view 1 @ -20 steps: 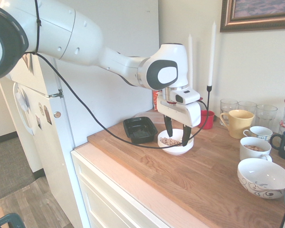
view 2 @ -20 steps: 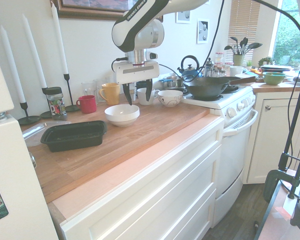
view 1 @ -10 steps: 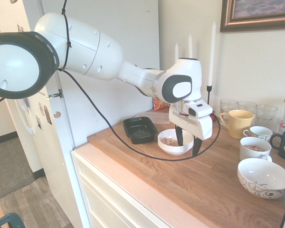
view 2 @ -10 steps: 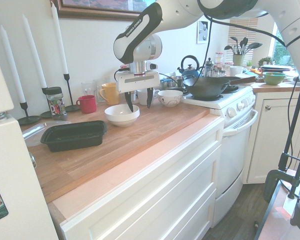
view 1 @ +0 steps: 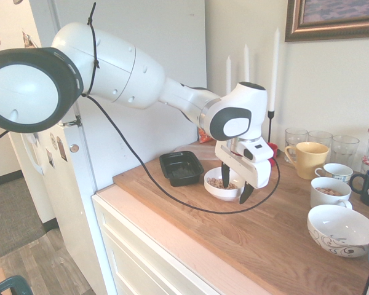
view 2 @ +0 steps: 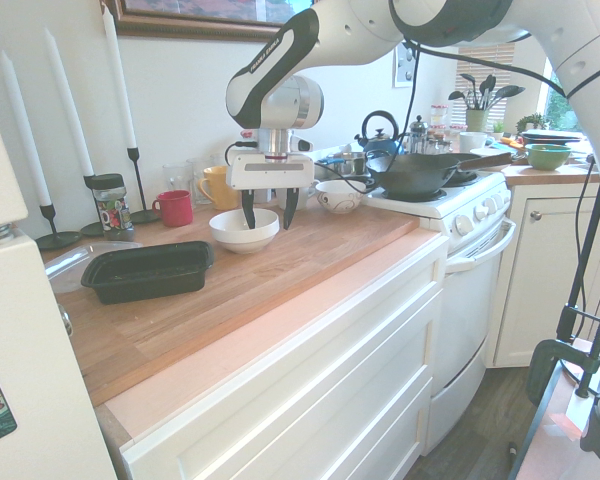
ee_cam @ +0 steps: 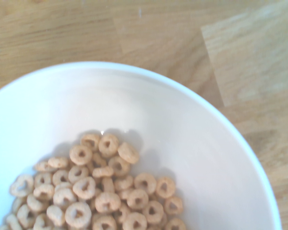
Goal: Put the cereal into the box
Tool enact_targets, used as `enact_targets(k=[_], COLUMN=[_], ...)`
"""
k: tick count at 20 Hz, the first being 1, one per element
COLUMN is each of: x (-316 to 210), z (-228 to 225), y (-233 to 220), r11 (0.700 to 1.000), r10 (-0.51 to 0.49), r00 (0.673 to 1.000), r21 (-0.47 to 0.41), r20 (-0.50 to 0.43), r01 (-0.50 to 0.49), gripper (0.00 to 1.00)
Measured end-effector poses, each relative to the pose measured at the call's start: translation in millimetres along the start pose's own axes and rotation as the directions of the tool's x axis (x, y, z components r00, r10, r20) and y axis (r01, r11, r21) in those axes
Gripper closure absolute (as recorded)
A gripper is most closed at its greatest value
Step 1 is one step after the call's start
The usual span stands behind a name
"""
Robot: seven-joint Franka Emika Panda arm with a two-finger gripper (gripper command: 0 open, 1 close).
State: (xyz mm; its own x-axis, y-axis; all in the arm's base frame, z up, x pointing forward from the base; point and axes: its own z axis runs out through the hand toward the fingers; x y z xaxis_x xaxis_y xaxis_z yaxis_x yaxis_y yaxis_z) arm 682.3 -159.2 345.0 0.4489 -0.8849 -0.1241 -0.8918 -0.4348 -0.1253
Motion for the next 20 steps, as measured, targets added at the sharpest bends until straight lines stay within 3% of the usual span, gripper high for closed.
enact_targets(k=[1,2,10,20], x=[0.9,0.3,-12.1,-10.3], z=[0.1,0.8,11.7,3.0], y=[1.4,1.2,-7.4,-7.8], r11=[1.0,1.0,1.0,1.0], r10=[-0.001,-0.003,-0.017,-0.031], r00=[1.0,1.0,0.999,0.999], r21=[0.001,0.003,0.005,0.003], r20=[0.008,0.012,0.036,-0.005], r01=[0.001,0.003,0.017,0.031], gripper=[0.0,1.0,1.0,1.0])
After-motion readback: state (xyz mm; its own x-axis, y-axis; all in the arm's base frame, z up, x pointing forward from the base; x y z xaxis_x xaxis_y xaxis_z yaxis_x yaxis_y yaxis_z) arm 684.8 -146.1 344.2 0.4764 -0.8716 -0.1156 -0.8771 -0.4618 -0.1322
